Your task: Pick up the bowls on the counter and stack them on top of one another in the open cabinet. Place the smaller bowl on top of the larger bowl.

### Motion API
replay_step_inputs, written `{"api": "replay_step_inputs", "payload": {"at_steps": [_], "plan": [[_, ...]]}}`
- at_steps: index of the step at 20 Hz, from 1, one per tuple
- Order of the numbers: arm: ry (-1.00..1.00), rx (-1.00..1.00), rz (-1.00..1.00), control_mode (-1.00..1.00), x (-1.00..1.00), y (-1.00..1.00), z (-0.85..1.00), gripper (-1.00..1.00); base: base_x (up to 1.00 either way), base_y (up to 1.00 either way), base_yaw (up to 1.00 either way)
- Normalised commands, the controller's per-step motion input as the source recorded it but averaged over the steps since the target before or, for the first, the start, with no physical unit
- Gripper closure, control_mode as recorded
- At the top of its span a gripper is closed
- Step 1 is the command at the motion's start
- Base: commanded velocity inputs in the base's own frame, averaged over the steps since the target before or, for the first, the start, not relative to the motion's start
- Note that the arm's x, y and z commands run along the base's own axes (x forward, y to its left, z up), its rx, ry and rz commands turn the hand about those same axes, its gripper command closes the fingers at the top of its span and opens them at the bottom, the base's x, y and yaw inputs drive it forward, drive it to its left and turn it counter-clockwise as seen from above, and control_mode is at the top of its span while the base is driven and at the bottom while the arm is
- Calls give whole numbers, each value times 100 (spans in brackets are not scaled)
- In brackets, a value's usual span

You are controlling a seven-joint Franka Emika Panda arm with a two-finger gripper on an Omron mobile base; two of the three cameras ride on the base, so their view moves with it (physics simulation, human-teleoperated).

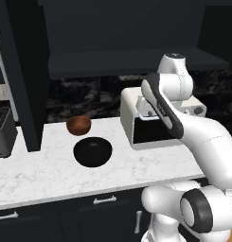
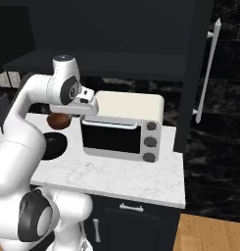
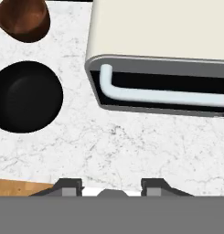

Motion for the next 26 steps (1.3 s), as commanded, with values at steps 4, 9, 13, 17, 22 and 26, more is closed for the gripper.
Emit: {"api": "replay_step_inputs", "payload": {"at_steps": [4, 9, 13, 17, 22, 26], "plan": [[-4, 0, 0, -100, -38, 5, 0, -100, 0, 0, 0], [0, 3, 3, -100, -47, 33, -12, -100, 0, 0, 0], [0, 0, 0, -100, -4, 90, -18, -100, 0, 0, 0], [-3, 0, 0, -100, 3, 99, -19, -100, 0, 0, 0], [0, -1, 0, -100, 36, 91, -18, -100, 0, 0, 0], [0, 0, -5, -100, 50, 35, -12, -100, 0, 0, 0]]}}
